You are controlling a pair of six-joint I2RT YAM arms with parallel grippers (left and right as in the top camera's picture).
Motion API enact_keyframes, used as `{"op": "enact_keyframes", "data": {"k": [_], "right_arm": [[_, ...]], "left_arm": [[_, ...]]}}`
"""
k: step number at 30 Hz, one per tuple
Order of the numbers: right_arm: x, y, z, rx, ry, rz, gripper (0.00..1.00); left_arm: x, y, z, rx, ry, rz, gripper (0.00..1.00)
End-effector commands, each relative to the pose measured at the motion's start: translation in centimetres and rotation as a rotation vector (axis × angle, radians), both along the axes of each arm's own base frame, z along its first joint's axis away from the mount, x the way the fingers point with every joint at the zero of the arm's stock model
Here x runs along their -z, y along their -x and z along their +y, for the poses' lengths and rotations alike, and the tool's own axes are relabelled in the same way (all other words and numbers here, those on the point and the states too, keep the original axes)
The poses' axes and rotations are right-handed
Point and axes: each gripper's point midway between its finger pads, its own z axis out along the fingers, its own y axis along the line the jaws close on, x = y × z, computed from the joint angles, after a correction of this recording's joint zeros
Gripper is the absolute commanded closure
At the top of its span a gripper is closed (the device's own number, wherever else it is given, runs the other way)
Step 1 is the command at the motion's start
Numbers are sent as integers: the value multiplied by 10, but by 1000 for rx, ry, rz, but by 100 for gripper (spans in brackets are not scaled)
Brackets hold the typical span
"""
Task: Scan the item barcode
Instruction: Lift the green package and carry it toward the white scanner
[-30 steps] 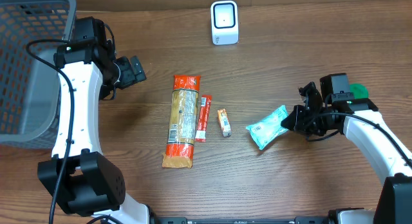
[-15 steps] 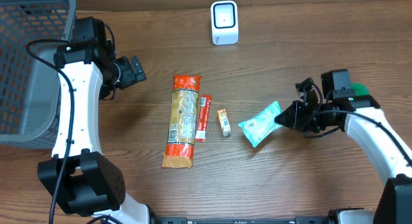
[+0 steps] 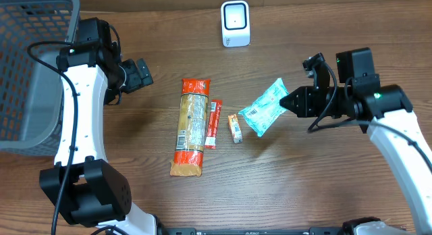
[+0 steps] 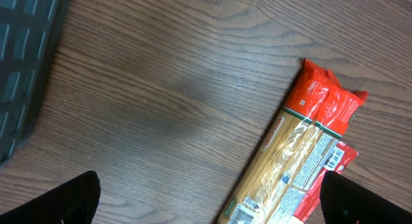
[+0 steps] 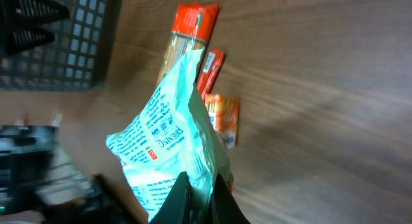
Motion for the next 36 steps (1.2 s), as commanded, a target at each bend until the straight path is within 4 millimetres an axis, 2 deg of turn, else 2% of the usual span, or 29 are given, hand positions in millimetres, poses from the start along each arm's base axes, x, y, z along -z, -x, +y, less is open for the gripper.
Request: {"op": "enact_keyframes", "data": {"k": [1,6,11,18,21,25,32,36], "right_arm": [[-24,-10,-4,28,127,-176,96],[-41,-23,4,-33,271,-381,96],[-85,-48,2,2,430,-609,97],[-151,-65,10,27,405,-697,97],[-165,-75,15,17,414,-696,97],[-153,-92,20,-6,449,-674,97],[-98,-118,32,-87,525,-592,96],[-67,-142,27,-83,695,-609,96]], "left_arm": [[-4,-3,-1,21,-10,-12,0],[-4,-3,-1,21,-10,-12,0],[-4,-3,-1,21,-10,-12,0],[-4,-3,-1,21,-10,-11,0],[-4,-3,-1,21,-10,-12,0],[-4,-3,-1,21,-10,-12,0],[-4,-3,-1,21,-10,-12,0],[-4,-3,-1,21,-10,-12,0]]}}
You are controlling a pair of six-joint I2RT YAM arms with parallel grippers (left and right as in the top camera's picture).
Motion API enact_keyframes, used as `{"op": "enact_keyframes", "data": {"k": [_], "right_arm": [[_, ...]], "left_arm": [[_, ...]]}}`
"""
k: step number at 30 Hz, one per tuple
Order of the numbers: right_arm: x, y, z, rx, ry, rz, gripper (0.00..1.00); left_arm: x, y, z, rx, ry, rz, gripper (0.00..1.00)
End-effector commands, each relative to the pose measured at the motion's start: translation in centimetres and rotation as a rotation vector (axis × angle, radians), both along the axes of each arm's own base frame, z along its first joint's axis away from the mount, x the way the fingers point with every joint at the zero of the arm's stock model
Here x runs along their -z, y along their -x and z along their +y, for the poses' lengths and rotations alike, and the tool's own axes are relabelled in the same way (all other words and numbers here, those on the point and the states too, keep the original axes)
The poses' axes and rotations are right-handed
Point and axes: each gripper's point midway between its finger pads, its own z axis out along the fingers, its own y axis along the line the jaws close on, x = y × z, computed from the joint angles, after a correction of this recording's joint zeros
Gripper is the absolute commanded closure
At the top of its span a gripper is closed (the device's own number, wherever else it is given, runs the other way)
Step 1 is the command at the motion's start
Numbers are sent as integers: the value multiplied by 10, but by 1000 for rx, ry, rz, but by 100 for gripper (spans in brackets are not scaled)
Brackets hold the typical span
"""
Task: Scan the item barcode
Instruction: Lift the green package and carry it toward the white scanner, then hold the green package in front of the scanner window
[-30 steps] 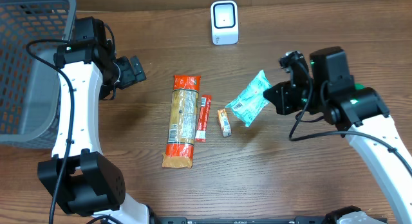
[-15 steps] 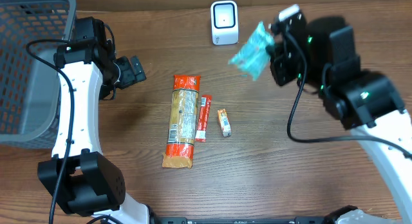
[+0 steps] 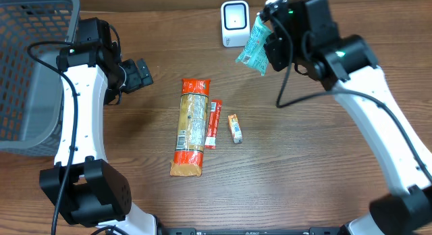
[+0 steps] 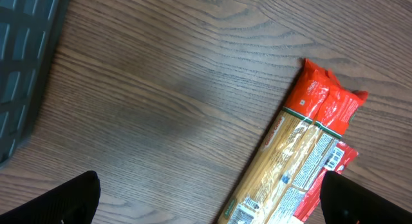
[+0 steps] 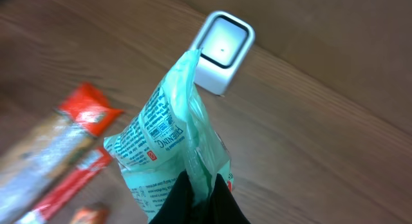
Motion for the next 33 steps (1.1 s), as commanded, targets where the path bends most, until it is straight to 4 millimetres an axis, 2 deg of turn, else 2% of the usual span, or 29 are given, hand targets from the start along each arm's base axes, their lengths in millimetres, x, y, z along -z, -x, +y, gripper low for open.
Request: {"op": "enact_keyframes", "data": {"k": [1,5,8,11,16,20,33], "right_arm": [[9,-26,-5,38,174,-107,96],[5,-58,6,72,313,-273,96],[1,-79,26,46,356,-390,96],[7,-100,44,16,402,-482,96],[18,-129,56,53,470,-609,96],[22,-144,69,61,468,-697,96],[35,-167,79,46,617,-880,96]], "left_arm": [[-4,-3,-1,21,-10,-12,0],[-4,-3,-1,21,-10,-11,0],[-4,-3,-1,21,-10,-11,0],[-4,-3,-1,21,-10,-12,0],[-4,-3,-1,21,-10,-12,0],[-4,-3,-1,21,-10,-11,0],[-4,-3,-1,21,-10,-12,0]]}}
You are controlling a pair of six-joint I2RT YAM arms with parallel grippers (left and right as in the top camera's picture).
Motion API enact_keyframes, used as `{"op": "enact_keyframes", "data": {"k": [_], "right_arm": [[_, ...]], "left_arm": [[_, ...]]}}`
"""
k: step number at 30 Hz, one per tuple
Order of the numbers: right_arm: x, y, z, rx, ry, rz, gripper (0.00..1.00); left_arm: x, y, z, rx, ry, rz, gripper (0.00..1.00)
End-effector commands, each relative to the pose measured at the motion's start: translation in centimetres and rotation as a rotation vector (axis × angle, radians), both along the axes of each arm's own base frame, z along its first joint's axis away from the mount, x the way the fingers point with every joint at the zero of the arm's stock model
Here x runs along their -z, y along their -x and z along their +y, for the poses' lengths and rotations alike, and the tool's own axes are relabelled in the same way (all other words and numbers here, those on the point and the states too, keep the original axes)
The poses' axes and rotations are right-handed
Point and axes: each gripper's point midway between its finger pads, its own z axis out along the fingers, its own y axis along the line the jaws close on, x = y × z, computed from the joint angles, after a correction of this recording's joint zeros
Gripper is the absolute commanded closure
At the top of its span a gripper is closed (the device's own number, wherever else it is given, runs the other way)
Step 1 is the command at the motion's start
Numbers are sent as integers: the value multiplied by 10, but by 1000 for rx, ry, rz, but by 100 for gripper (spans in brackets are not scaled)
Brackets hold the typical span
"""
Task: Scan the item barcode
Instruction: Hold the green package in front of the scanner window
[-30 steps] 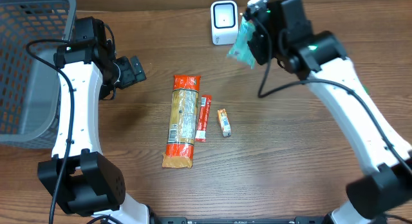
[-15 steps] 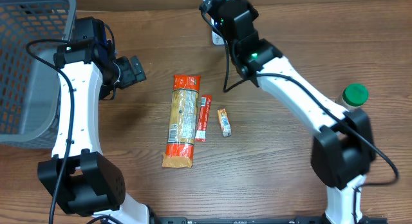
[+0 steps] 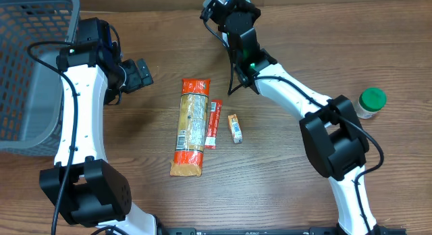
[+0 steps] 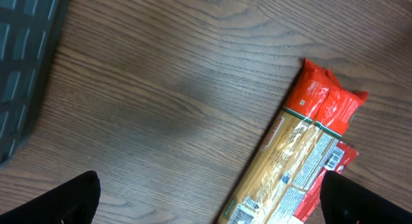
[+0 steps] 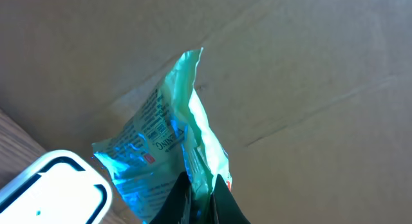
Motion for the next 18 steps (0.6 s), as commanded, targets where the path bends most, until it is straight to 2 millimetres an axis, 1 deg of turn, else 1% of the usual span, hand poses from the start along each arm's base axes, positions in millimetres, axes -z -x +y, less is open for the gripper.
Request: {"op": "enact_keyframes", "data": {"k": [1,5,8,10,12,18], "right_arm": [[7,-3,3,2,68,-15,96],[9,-5,7,-13,53,-27,96],[1,-5,8,-15,28,-77,96],[-1,-6,11,-31,19,-97,96],[3,-6,14,-47,41,-93,96],[34,-13,13,-45,71,-53,96]], "left_arm": [[-4,-3,-1,21,-10,-11,0],[-4,-3,-1,21,-10,-11,0],[-4,-3,-2,21,-10,-11,0],[-4,-3,-1,21,-10,-11,0],[-4,-3,-1,21,-10,-11,0],[-4,-3,-1,21,-10,-11,0]]}}
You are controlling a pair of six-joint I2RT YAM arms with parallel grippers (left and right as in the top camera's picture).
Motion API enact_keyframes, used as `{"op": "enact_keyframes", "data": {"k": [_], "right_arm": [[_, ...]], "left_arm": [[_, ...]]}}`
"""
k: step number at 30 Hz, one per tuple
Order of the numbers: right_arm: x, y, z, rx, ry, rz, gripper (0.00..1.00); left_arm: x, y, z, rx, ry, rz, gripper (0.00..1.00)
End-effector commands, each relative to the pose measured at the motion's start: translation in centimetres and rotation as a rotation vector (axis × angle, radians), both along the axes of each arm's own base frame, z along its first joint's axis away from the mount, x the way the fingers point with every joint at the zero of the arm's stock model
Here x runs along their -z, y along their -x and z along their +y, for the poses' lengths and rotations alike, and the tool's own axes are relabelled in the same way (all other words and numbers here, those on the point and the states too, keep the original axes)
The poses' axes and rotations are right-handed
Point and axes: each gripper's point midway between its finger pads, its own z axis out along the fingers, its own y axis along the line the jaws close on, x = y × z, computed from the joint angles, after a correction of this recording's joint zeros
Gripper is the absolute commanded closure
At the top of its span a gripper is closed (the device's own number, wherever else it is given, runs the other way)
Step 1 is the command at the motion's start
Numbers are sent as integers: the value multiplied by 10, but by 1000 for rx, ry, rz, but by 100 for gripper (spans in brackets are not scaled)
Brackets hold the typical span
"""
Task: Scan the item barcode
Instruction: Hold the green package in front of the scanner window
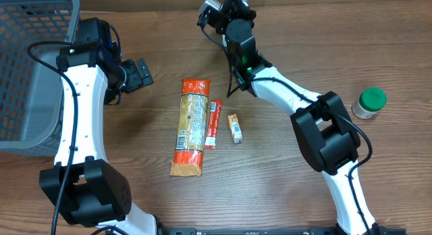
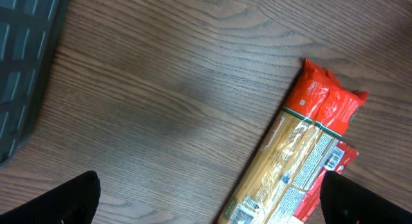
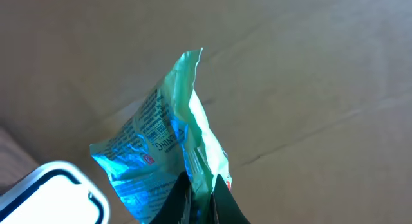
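Note:
My right gripper [image 3: 198, 187] is shut on the lower edge of a crinkled teal packet [image 3: 158, 147], which stands upright in front of a brown cardboard wall. The packet's lower face glows blue. A corner of the white scanner [image 3: 51, 195] shows at the bottom left, just below the packet. In the overhead view the right arm [image 1: 270, 86] reaches to the table's back edge and hides the scanner. My left gripper [image 1: 138, 73] hangs open over bare wood, its fingertips [image 2: 71, 198] wide apart.
A long pasta pack [image 1: 191, 127] lies mid-table, with a red stick packet [image 1: 213, 123] and a small orange packet [image 1: 234, 127] to its right. A grey mesh basket [image 1: 27, 66] stands at the left. A green-lidded jar [image 1: 369, 103] stands at the right.
My right gripper has shifted slightly at the back edge, and a little more of the scanner shows under the packet. The grip on the packet is unchanged. The left arm has not moved.
My right gripper first held the teal packet low over the table, right of the small packets. Then it held it up beside the scanner at the back. After that the packet stood over the scanner against the cardboard wall, where it still is.

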Motion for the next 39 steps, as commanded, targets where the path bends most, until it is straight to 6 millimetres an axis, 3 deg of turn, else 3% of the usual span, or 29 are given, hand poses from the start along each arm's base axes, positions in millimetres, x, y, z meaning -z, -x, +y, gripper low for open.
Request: {"op": "enact_keyframes", "data": {"k": [1,10,17,23,39], "right_arm": [[20,-6,1,-7,19,17,96],[49,-19,-17,20,40,54,96],[51,-18,-16,19,-25,63,96],[78,-16,-17,28,-97,171,96],[93,-3,4,2,-70,233,96]], "left_arm": [[-4,-3,-1,21,-10,-11,0],[-4,-3,-1,21,-10,-11,0],[-4,-3,-1,21,-10,-11,0],[-4,-3,-1,21,-10,-11,0],[-4,-3,-1,21,-10,-11,0]]}}
